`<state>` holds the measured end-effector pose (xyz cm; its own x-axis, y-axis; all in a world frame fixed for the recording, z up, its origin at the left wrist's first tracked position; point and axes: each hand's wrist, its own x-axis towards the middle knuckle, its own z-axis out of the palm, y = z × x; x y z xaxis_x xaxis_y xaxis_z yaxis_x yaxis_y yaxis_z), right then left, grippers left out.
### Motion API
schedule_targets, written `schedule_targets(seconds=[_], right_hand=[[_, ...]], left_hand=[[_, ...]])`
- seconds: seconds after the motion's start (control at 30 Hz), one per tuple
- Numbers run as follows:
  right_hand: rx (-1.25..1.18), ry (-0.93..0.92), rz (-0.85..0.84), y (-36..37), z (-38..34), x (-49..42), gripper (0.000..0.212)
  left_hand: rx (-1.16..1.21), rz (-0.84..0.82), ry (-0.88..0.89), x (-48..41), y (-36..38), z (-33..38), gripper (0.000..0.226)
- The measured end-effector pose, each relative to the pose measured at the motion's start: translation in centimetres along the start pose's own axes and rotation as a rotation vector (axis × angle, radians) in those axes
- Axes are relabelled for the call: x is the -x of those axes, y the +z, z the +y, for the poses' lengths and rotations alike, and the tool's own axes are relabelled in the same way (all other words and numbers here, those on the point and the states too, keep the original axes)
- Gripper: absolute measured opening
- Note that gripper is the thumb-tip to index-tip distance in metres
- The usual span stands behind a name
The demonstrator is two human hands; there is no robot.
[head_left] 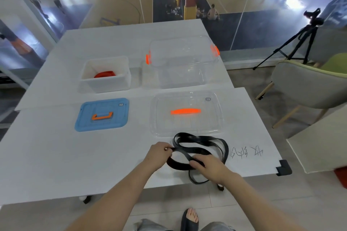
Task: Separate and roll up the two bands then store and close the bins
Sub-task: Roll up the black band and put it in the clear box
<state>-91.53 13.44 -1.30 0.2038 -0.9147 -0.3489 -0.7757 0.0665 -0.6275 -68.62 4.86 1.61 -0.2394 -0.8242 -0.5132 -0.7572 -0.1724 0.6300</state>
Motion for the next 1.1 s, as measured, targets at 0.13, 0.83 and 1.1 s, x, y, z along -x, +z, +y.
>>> schedule_targets(seconds=[0.13,0.83,1.1], right_hand=[[-0.155,-0.035,0.081,-1.6,-0.9,1.3,0.022],[-0.611,-0.256,0.46,-15.3,-13.4,5.5,0.013],[-0.614,-0.33,0.521,-16.7,-13.9,5.6,0.011]], left_hand=[[0.068,0.053,0.057,0.2,-2.6,2.8,0.03],[0.913,0.081,0.585,9.0,-10.8,19.7,0.023],[1.097,-0.051,0.686,11.1,-10.4,23.8,0.013]])
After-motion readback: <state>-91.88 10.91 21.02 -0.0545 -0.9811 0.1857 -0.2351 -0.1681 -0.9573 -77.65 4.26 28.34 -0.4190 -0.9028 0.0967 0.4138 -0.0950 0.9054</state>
